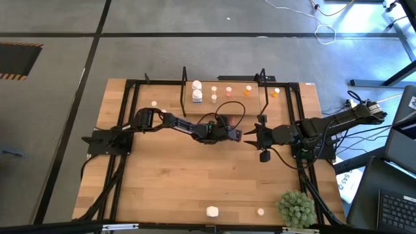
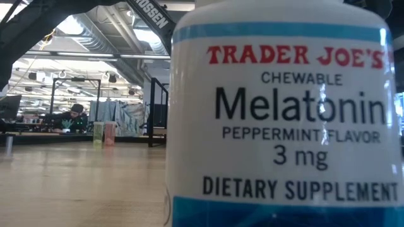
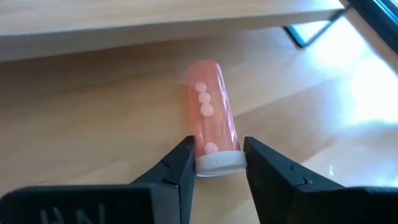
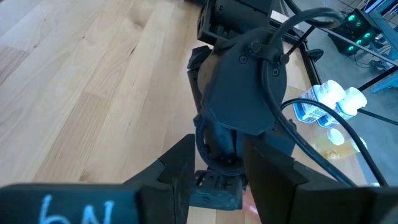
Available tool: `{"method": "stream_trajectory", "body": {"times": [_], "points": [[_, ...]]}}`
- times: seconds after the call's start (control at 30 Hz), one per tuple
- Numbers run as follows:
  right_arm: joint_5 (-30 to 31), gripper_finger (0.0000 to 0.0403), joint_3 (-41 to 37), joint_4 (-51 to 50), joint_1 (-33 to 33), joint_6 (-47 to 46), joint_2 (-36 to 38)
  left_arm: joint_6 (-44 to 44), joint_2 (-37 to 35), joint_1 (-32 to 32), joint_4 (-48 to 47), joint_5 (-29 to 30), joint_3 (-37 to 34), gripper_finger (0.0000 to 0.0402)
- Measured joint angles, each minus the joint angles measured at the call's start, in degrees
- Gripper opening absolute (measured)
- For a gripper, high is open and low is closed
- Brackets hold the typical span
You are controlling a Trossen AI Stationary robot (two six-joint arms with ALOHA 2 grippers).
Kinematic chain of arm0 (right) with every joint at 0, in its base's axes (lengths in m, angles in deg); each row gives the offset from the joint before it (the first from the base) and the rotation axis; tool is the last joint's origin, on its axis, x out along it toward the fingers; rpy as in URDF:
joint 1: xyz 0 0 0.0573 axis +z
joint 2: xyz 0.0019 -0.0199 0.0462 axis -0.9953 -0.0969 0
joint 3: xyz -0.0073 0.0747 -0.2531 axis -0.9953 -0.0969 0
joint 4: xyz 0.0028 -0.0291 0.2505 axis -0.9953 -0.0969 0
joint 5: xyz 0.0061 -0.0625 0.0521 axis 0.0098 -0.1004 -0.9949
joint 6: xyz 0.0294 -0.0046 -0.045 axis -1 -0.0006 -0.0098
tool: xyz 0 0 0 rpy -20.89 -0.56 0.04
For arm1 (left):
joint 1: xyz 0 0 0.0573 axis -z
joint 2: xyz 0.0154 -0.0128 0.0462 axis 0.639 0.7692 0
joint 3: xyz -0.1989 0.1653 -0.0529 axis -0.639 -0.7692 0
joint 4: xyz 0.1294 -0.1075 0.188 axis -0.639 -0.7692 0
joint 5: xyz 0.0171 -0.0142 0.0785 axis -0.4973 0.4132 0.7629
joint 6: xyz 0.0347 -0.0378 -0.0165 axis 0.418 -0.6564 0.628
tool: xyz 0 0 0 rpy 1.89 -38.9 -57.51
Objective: Pick and place medicine bottles onto shelf by color
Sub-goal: Put the bottom red pill bottle on the shelf aligned with the other red pill bottle
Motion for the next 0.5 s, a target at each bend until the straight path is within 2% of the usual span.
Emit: {"method": "stream_trajectory", "body": {"times": [0.17,0.5], "points": [[0.0,0.0135,0.0,0.0,0.0,0.01,0.0,0.04,-1.38,0.07,-2.76,-2.5,0.02,0.0114],[0.0,0.0135,0.0,-0.1,0.0,0.01,0.0,0.13,-6.03,0.72,-13.8,-2.14,-0.1,0.0114]]}}
